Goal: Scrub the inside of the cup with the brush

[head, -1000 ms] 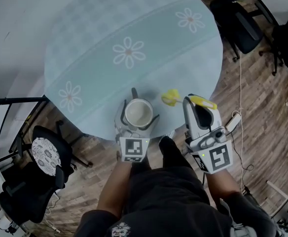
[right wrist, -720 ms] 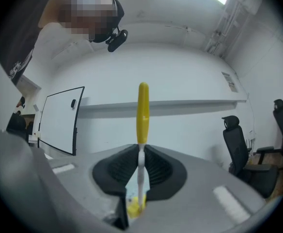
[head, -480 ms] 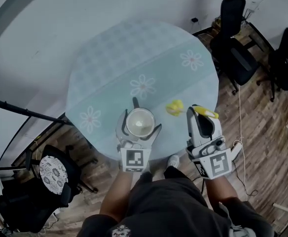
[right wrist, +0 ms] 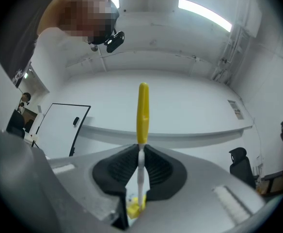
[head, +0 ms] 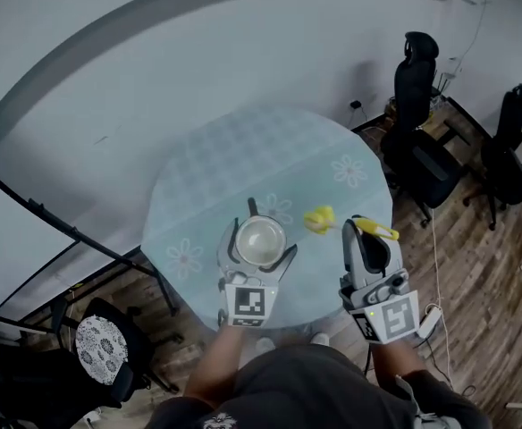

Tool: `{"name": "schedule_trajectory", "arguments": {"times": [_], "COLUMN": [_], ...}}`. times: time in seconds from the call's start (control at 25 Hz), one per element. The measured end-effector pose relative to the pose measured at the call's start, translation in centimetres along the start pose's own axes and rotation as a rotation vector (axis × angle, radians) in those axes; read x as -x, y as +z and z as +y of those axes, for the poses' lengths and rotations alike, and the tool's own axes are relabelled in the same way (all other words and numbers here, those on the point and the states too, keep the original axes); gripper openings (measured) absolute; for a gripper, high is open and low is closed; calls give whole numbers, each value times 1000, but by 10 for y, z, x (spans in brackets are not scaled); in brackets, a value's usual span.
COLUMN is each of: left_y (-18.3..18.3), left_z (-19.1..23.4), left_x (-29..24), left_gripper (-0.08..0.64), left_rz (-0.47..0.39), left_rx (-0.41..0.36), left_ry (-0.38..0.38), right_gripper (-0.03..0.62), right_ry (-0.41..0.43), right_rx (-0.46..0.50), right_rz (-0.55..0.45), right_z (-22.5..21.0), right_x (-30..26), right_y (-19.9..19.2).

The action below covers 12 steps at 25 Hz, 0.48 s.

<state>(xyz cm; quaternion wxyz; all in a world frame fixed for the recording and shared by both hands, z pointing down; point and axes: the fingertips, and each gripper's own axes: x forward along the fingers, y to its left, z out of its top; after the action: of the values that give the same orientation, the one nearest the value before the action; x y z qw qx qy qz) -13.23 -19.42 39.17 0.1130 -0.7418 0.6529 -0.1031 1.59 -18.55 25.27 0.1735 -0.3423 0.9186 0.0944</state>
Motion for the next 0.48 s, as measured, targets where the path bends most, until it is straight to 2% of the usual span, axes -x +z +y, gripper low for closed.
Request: {"name": "schedule_trajectory", "arguments": {"times": [0.12,0.28,0.48], "left_y": [13,23,29], "left_z": [-2,-2,-2], "left_x": [-3,-2,-2], "left_gripper": [566,566,566], "left_rz": [-15,-18,-22], "left_rx": [-36,-51,-62], "left_ry": [-10,-3,10], "right_gripper": [40,40,40], "right_ry": [19,68,162], "right_rx": [-38,-38,-32], "right_rz": [-64,-148,-176], "right_z": [1,13,36], "right_x": [2,7,11], "right_y": [29,68,84]}}
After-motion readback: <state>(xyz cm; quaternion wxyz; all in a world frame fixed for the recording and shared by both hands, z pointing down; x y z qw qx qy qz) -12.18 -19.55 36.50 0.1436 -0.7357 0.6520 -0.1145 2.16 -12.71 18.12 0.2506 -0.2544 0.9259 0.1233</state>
